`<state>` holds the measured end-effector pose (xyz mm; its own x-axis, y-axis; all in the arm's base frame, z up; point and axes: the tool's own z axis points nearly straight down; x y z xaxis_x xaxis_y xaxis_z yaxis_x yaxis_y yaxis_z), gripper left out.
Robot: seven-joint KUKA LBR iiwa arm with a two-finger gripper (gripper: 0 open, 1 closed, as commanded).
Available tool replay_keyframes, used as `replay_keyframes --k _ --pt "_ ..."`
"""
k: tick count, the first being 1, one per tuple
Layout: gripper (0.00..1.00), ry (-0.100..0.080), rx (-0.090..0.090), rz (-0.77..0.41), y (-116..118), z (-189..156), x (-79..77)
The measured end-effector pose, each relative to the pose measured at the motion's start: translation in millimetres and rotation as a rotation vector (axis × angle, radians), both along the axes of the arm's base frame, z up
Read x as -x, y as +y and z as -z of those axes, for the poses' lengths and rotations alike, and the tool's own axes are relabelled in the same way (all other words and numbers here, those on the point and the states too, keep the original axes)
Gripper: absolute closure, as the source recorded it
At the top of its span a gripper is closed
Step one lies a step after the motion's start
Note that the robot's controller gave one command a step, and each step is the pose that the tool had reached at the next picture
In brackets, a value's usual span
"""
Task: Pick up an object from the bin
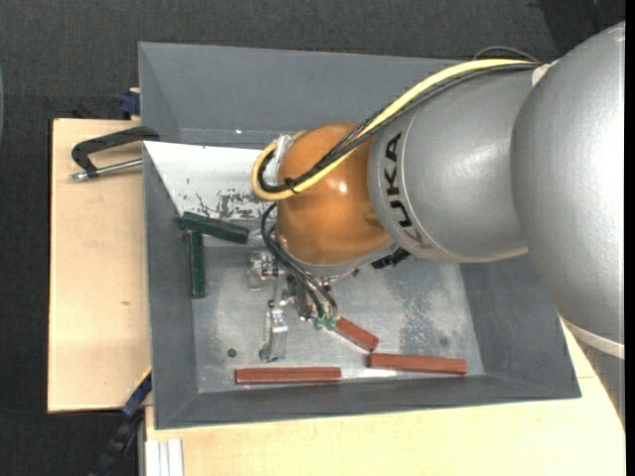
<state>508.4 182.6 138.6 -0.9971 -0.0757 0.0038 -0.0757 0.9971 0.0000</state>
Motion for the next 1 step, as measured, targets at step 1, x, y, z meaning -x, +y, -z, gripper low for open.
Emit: replay_keyframes --k 1 --pt "0.00 -0.007 -0.002 0.096 -28.0 -48.9 8.9"
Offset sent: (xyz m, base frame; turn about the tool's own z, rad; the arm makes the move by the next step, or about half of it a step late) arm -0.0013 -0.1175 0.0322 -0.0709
